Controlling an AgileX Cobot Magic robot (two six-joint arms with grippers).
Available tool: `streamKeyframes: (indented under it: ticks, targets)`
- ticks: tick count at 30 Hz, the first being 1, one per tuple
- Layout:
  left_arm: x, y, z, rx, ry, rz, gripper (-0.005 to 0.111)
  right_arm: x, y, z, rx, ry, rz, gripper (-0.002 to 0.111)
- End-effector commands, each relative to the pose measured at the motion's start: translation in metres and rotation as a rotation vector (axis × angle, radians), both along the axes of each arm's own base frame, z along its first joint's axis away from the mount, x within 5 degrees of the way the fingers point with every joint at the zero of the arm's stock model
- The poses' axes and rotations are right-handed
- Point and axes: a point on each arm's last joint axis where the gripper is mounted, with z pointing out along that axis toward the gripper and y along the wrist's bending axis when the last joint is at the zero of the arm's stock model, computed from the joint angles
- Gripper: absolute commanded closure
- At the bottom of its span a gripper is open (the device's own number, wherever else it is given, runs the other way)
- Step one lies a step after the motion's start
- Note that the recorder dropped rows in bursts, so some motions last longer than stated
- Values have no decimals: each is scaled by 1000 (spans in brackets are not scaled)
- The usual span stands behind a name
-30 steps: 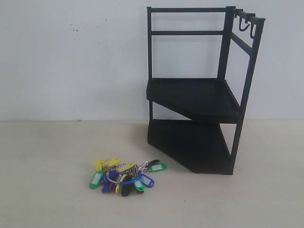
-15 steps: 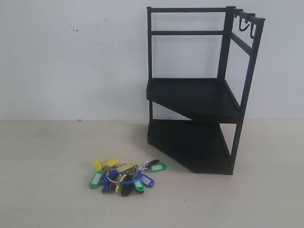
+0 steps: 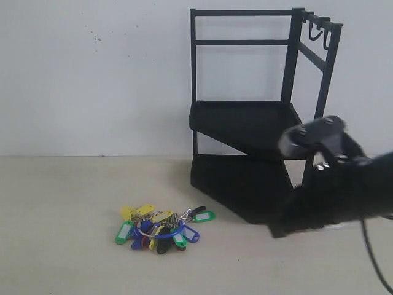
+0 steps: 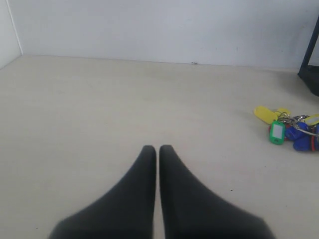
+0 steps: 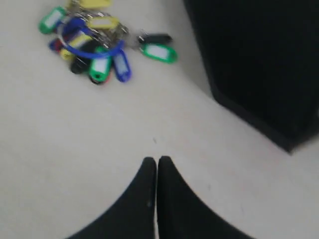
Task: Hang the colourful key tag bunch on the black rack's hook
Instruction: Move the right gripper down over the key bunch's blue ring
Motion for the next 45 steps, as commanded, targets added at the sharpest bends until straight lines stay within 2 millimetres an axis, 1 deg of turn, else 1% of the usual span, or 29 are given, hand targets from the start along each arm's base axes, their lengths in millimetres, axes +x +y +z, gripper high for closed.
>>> streamKeyframes:
  ticks: [1, 2, 3, 4, 6, 8, 9, 10, 11, 12, 13, 18, 20, 22, 28, 36, 38, 41, 45]
  targets:
    - [0, 0, 1, -7, -6, 3, 102, 32, 62, 11, -25, -37, 223, 108]
    - [0, 0, 1, -7, -6, 3, 102, 40, 74, 15, -31, -44, 264, 107]
    - [0, 0, 1, -7, -6, 3, 102, 47, 88, 12, -51, -37, 314, 104]
    - [0, 0, 1, -7, -6, 3, 102, 54, 99, 15, -56, -40, 350, 101]
    - [0, 0, 1, -7, -6, 3, 102, 66, 121, 11, -76, -24, 419, 87]
    - [0, 0, 1, -7, -6, 3, 102, 74, 138, 6, -105, -16, 463, 72]
    - [0, 0, 1, -7, -6, 3, 102, 81, 148, 0, -141, -18, 492, 64]
    - [0, 0, 1, -7, -6, 3, 102, 84, 154, -4, -173, -20, 512, 60]
    - [0, 0, 1, -7, -6, 3, 102, 88, 161, -9, -210, -23, 531, 59]
    - [0, 0, 1, -7, -6, 3, 102, 91, 168, -19, -278, -15, 563, 58]
    - [0, 0, 1, -7, -6, 3, 102, 94, 173, -22, -317, -15, 577, 58]
    - [0, 0, 1, -7, -6, 3, 102, 102, 197, -49, -552, 23, 596, 58]
    - [0, 0, 1, -7, -6, 3, 102, 104, 203, -57, -601, 26, 607, 58]
    - [0, 0, 1, -7, -6, 3, 102, 105, 208, -65, -609, 32, 615, 58]
    - [0, 0, 1, -7, -6, 3, 102, 106, 211, -83, -625, 48, 634, 58]
    - [0, 0, 1, -7, -6, 3, 102, 111, 215, -83, -600, -13, 632, 58]
    - [0, 0, 1, -7, -6, 3, 102, 111, 216, -86, -602, -10, 633, 58]
    - [0, 0, 1, -7, -6, 3, 102, 111, 216, -98, -612, 14, 638, 58]
    - [0, 0, 1, -7, -6, 3, 102, 114, 219, -108, -603, -2, 635, 58]
